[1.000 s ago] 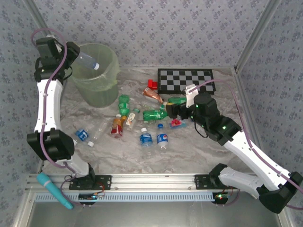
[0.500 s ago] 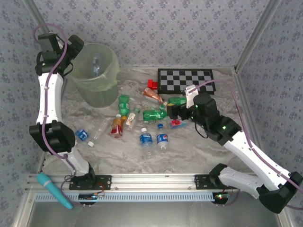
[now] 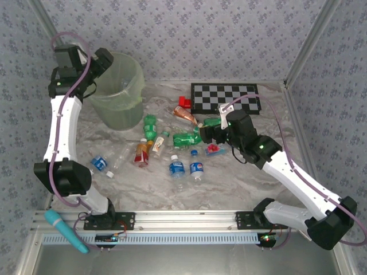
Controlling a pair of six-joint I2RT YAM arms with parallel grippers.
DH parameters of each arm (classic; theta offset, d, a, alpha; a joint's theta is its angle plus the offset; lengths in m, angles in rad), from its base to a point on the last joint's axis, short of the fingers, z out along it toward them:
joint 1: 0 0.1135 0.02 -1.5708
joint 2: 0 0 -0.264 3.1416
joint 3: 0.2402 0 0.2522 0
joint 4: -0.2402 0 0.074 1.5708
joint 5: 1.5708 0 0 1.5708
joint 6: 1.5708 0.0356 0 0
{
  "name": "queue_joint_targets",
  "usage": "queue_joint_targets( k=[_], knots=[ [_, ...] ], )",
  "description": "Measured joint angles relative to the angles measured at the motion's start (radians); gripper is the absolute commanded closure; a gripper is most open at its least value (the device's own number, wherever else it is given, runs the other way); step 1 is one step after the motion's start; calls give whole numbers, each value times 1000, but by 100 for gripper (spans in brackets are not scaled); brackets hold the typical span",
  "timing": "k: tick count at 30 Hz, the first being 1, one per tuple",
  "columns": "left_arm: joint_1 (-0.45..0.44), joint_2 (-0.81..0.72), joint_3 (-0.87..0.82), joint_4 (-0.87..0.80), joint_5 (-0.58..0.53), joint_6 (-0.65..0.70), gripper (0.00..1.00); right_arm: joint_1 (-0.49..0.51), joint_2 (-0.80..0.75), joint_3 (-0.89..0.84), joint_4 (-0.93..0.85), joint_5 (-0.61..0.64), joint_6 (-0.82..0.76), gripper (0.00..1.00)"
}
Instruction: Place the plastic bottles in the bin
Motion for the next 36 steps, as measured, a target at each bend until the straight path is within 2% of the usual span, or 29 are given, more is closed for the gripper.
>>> queue_joint_targets(
  k=[7, 10, 17, 23, 36],
  knots=[
    [-95, -76, -115, -5, 15, 17, 0, -13, 50, -9, -29, 26, 65, 0],
    [-126, -111, -171, -6, 26, 17, 0, 0, 49, -44, -27, 20, 97, 5],
    [-216, -192, -275, -21, 26, 18, 0, 108, 63, -163, -31, -2, 204, 10],
    [-290, -257, -359, -30, 17, 18, 0, 194, 153, -210, 1, -16, 275, 19],
    [-309, -339, -455, -56, -5, 18, 0, 241, 326, -254, 76, -70, 365, 23]
  ],
)
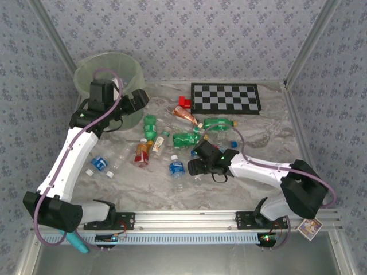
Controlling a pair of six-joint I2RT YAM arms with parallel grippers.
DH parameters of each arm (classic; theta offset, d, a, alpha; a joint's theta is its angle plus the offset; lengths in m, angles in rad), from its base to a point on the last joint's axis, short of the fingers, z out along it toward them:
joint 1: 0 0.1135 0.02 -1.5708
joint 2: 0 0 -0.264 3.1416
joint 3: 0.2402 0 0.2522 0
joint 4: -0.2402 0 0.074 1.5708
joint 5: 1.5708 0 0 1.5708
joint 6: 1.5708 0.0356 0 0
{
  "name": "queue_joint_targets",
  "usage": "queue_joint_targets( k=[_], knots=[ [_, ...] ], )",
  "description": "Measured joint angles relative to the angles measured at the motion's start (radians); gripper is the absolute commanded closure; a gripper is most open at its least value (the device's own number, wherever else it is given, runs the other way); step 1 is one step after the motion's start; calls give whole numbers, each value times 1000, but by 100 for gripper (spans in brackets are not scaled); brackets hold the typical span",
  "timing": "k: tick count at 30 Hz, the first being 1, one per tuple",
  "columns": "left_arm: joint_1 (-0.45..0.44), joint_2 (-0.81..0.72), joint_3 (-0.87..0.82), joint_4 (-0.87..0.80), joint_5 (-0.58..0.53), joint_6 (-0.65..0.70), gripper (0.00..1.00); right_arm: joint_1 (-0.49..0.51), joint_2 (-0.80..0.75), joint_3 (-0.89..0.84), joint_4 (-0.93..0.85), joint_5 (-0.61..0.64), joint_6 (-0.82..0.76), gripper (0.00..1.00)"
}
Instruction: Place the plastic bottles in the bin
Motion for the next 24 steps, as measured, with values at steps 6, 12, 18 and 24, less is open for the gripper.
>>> queue_joint_targets(
  k=[6, 12, 18, 24],
  knots=[
    [0, -19, 0, 2, -11, -3, 0, 3, 50, -34, 39, -24, 31, 28],
    [0, -18, 0, 3, -3, -5, 0, 26, 84, -35, 66, -26, 49, 43],
    [0, -5, 6, 7, 18, -12, 6, 29, 54, -35, 53, 8, 55, 45],
    [0, 21, 8, 25, 79, -35, 10, 30, -84, -10, 4, 77, 21, 45]
  ],
)
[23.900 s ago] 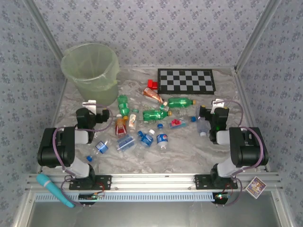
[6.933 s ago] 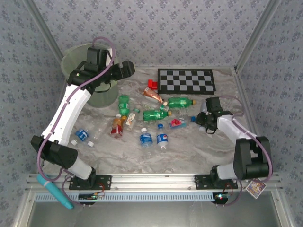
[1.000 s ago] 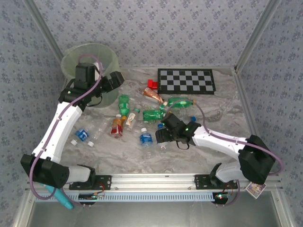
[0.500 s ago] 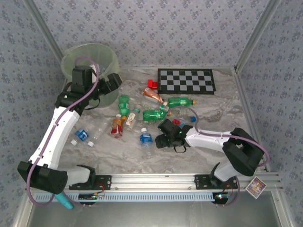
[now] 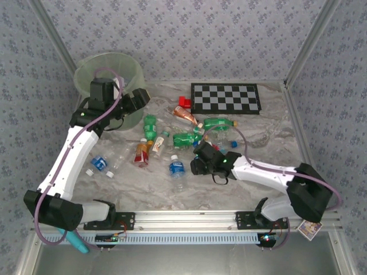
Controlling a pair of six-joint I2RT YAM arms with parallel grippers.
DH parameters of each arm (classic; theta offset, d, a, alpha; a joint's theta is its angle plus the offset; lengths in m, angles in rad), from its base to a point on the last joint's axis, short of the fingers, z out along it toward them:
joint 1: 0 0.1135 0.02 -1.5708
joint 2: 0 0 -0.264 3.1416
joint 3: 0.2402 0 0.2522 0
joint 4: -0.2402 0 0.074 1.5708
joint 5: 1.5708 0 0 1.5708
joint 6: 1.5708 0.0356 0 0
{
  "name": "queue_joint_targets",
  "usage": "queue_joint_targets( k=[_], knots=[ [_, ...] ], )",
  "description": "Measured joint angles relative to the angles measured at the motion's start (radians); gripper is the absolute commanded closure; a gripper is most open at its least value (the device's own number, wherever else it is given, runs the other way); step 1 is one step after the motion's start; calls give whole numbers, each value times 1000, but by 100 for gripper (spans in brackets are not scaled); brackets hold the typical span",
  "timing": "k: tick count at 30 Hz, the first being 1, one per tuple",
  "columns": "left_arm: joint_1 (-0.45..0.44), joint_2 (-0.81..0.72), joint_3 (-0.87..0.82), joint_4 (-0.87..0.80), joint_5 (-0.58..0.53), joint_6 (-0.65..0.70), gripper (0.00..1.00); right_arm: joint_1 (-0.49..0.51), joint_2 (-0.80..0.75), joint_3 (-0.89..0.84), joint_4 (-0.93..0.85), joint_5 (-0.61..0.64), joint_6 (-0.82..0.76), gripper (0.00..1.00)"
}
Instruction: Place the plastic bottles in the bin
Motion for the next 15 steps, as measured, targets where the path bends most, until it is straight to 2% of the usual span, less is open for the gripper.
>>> queue_joint_targets(
  k=[7, 15],
  knots=[
    [-48, 15, -13, 66, 82, -46, 12, -2, -114, 99, -11, 55, -110, 44],
    [-190, 92, -23, 149, 152, -97, 19, -18, -124, 191, 20, 59, -216, 44]
  ],
)
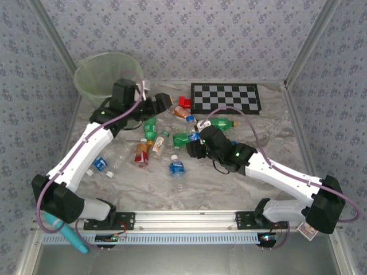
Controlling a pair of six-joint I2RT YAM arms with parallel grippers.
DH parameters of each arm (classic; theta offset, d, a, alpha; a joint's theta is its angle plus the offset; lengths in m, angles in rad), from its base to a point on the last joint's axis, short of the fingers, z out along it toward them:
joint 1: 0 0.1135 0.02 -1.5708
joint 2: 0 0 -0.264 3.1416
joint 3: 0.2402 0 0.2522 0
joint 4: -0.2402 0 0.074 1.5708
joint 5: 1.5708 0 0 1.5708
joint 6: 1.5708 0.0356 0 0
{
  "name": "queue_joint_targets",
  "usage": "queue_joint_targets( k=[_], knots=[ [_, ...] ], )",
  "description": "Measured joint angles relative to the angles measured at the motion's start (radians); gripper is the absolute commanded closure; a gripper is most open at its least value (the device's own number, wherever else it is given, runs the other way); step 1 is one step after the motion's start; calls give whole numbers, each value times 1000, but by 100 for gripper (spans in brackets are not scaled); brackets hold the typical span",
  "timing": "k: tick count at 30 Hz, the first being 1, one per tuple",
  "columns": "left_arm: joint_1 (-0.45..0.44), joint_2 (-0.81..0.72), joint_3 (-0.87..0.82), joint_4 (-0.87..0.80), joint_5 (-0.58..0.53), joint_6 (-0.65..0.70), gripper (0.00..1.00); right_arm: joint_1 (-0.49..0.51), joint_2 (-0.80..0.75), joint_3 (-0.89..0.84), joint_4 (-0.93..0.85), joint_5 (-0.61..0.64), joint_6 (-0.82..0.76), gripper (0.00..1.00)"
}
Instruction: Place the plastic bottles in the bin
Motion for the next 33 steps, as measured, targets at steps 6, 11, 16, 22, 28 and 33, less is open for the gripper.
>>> queue_joint_targets(
  k=[6, 11, 16, 22, 28, 33],
  knots=[
    [-84, 63, 0, 28, 32, -3, 23, -5, 1, 32, 23, -17, -42, 44],
    [-121, 110, 0, 51, 52, -11, 28, -6, 1, 32, 34, -36, -53, 44],
    [-143, 158, 15, 65, 78, -20, 38, -6, 1, 32, 26, -44, -54, 43],
    [-147, 179, 56, 60, 89, -6, 57, -6, 0, 31, 38, -43, -54, 43],
    [-147, 179, 72, 44, 88, 6, 61, -5, 0, 31, 42, -44, -51, 39],
    [-147, 179, 98, 11, 78, 9, 62, -5, 2, 31, 51, -50, -49, 25]
  ],
)
